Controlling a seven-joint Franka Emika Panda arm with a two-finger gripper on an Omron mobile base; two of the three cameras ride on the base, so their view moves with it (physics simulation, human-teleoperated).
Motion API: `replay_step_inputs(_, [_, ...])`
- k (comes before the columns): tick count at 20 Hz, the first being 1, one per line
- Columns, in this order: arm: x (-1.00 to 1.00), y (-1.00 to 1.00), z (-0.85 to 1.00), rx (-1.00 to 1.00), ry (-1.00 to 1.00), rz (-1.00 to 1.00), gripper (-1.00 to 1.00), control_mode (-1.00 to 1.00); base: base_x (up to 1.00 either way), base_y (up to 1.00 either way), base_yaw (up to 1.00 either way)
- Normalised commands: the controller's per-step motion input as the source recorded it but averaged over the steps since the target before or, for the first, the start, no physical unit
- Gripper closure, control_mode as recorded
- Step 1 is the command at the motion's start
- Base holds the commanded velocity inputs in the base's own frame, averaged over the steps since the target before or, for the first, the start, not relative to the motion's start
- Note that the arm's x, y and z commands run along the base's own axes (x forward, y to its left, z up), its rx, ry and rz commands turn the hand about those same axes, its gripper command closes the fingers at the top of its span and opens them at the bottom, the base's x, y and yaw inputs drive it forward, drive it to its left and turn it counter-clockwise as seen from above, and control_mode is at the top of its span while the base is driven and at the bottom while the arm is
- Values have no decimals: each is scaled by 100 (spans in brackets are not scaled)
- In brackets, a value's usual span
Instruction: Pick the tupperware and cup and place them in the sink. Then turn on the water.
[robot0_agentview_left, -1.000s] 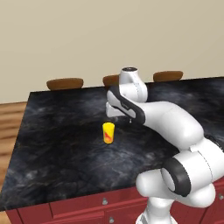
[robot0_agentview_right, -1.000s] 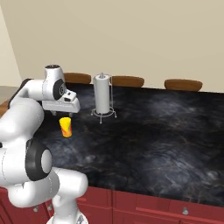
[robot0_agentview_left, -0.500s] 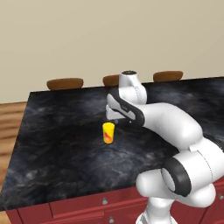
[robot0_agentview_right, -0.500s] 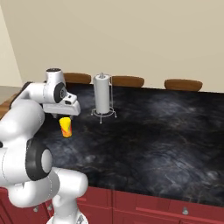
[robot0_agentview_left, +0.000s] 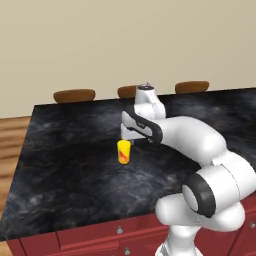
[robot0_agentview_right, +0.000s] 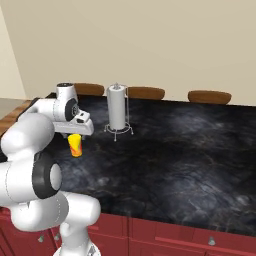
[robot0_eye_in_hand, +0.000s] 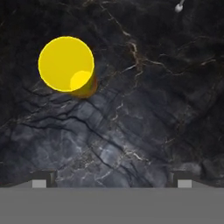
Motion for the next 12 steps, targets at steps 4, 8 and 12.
replay_step_inputs(4, [23, 0, -10, 0, 0, 0, -100, -100, 0, 0, 0])
replay_step_inputs(8, [35, 0, -1, 0, 0, 0, -100, -100, 0, 0, 0])
replay_step_inputs(12, [35, 0, 0, 0, 0, 0, -100, -100, 0, 0, 0])
